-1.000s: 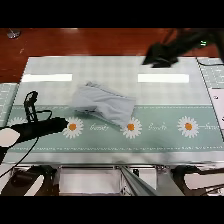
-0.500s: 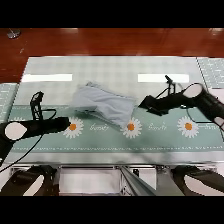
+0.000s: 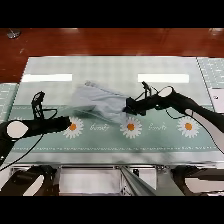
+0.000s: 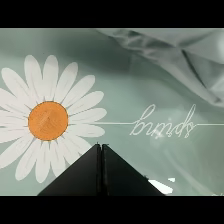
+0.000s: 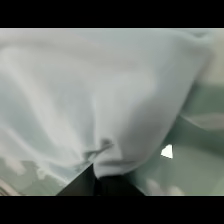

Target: Fold the shirts.

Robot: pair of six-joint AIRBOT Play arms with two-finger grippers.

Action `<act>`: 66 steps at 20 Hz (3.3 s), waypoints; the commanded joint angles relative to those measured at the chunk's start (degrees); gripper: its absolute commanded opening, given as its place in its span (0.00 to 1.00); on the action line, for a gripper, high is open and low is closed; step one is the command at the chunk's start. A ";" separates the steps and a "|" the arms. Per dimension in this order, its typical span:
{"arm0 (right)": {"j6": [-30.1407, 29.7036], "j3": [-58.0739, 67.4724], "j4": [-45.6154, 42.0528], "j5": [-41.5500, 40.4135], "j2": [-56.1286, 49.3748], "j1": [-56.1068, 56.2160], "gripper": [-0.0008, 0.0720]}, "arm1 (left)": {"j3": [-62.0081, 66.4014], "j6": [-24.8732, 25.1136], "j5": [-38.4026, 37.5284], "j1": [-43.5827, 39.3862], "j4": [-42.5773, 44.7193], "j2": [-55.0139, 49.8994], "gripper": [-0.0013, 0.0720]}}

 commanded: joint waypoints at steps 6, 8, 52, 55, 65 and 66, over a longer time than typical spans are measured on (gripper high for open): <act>3.15 41.55 -7.43 14.14 -2.10 -0.11 0.04 | -0.07 0.13 0.13 -0.04 0.00 -0.44 0.04; 6.91 50.95 -12.59 17.35 -2.08 -1.27 0.04 | -0.07 0.11 0.04 -0.04 0.00 -0.44 0.04; 19.12 11.93 -34.82 28.76 43.60 -76.85 0.58 | 9.77 8.04 7.21 2.43 0.00 -3.67 0.04; 11.30 19.91 -15.34 24.96 34.34 -61.24 0.04 | 28.39 8.79 5.03 3.54 -0.02 -10.16 0.04; 14.67 21.59 -54.60 17.92 8.63 -2.86 0.03 | 40.96 9.81 -10.40 -1.60 4.63 -28.85 0.04; 17.92 20.83 -57.44 17.73 7.02 -2.34 0.03 | 39.60 9.84 -10.99 -0.66 4.70 -29.40 0.04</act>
